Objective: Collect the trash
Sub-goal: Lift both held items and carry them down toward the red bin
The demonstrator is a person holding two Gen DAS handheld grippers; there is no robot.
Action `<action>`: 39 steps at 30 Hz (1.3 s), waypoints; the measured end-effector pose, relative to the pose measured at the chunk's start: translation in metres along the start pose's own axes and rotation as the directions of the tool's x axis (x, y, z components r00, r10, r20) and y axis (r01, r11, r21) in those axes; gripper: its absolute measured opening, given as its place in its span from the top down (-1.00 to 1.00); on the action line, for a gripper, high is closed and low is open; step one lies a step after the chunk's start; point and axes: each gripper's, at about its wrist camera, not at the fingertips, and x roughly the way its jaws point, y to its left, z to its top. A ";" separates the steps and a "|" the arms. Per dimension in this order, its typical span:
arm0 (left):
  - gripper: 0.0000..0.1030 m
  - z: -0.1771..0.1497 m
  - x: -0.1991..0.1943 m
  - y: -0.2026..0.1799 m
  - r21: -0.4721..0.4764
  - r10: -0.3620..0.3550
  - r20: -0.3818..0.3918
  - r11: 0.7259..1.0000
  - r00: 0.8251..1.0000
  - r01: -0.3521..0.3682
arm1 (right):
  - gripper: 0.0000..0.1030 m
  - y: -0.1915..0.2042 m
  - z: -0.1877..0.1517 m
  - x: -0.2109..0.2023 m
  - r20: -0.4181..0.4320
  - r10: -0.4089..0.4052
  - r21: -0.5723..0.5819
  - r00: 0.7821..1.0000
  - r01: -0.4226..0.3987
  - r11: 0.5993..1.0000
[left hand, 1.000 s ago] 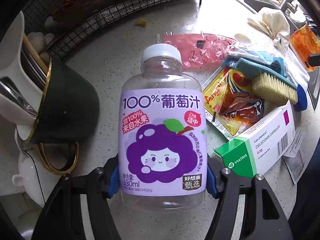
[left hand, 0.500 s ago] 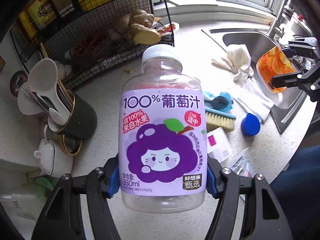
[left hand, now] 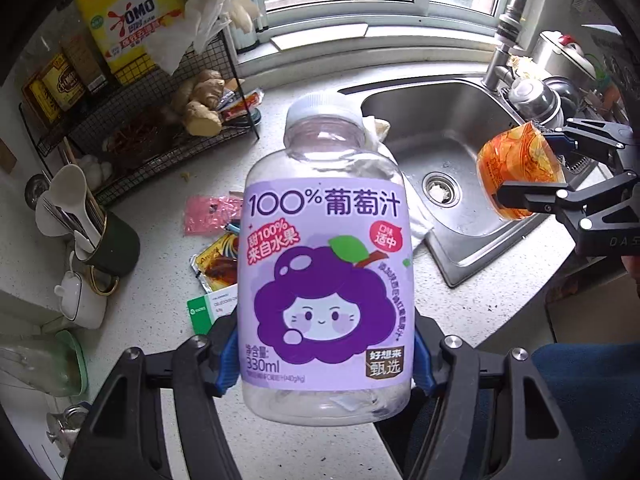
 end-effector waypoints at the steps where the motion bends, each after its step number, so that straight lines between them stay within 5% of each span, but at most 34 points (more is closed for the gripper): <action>1: -0.25 -0.003 -0.005 -0.011 0.012 -0.005 0.007 1.000 1.000 0.005 | -0.23 -0.003 -0.009 -0.008 0.007 -0.005 0.013 1.000 0.005 1.000; 8: -0.25 -0.031 -0.034 -0.103 0.131 -0.092 0.044 0.988 0.995 0.085 | -0.23 -0.022 -0.090 -0.062 0.035 -0.063 0.105 0.997 0.059 0.993; 20: -0.25 -0.085 -0.034 -0.245 0.266 -0.184 -0.023 0.946 0.983 0.183 | -0.23 -0.036 -0.224 -0.118 0.028 -0.129 0.251 0.991 0.117 0.961; 29: -0.25 -0.107 0.014 -0.308 0.312 -0.199 -0.142 0.921 0.970 0.235 | -0.23 -0.063 -0.294 -0.106 -0.051 -0.135 0.396 0.990 0.144 0.907; 39: -0.25 -0.134 0.104 -0.331 0.303 -0.200 -0.245 0.914 0.949 0.271 | -0.23 -0.080 -0.351 -0.042 -0.146 -0.112 0.475 0.983 0.169 0.864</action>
